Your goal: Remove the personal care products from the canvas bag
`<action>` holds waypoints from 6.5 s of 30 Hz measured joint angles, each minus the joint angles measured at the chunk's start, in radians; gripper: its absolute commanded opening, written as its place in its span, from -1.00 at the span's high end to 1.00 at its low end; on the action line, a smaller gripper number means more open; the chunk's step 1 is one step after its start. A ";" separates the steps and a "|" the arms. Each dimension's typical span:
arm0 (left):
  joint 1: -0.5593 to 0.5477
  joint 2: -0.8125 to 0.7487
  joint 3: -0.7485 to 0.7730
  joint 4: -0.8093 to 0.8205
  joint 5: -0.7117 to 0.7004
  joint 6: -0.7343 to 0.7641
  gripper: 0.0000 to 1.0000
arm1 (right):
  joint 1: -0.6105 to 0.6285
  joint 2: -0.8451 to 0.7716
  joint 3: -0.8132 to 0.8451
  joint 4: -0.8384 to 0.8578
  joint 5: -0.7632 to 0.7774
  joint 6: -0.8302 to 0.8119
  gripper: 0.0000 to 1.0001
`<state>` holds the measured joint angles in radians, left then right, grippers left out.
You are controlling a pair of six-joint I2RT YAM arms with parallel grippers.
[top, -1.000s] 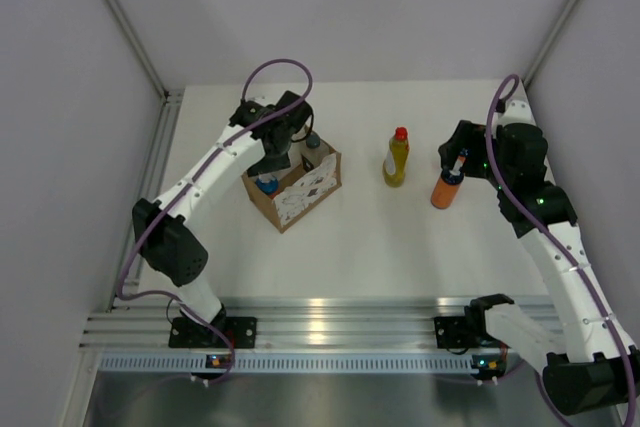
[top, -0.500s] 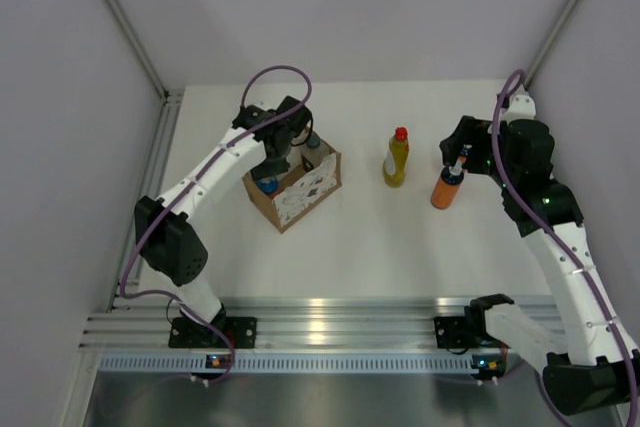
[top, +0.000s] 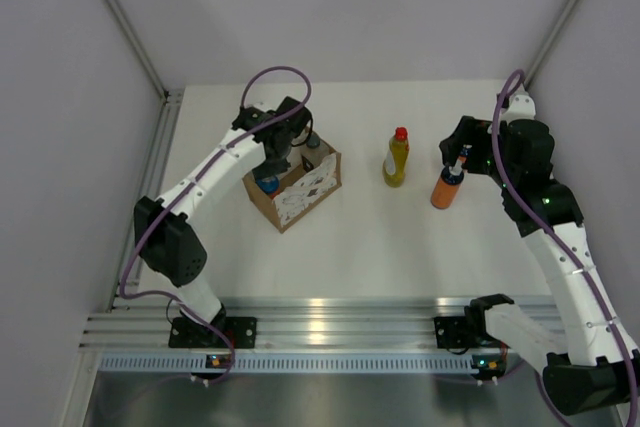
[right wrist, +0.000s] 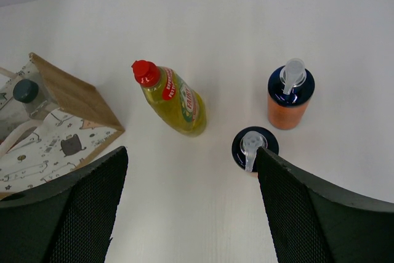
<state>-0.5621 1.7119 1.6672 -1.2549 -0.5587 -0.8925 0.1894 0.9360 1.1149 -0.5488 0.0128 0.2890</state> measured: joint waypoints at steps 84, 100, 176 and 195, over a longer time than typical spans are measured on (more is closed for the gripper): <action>-0.401 0.043 0.412 0.158 0.211 0.395 1.00 | 0.000 -0.040 0.047 -0.055 0.053 0.047 -0.69; -0.409 0.289 0.347 0.416 0.071 0.477 1.00 | 0.000 -0.177 0.047 -0.133 0.055 0.082 -0.75; -0.027 0.293 0.305 0.187 0.089 -0.093 -0.25 | 0.000 -0.098 0.085 -0.201 0.068 0.052 -0.77; -0.027 0.313 0.317 0.185 0.100 -0.089 -0.24 | 0.000 -0.086 0.111 -0.203 0.061 0.026 -0.78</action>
<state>-0.5896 2.0247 1.9839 -1.0698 -0.4583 -0.9817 0.1894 0.8501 1.2255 -0.7513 0.0742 0.3149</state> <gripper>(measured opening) 0.624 0.887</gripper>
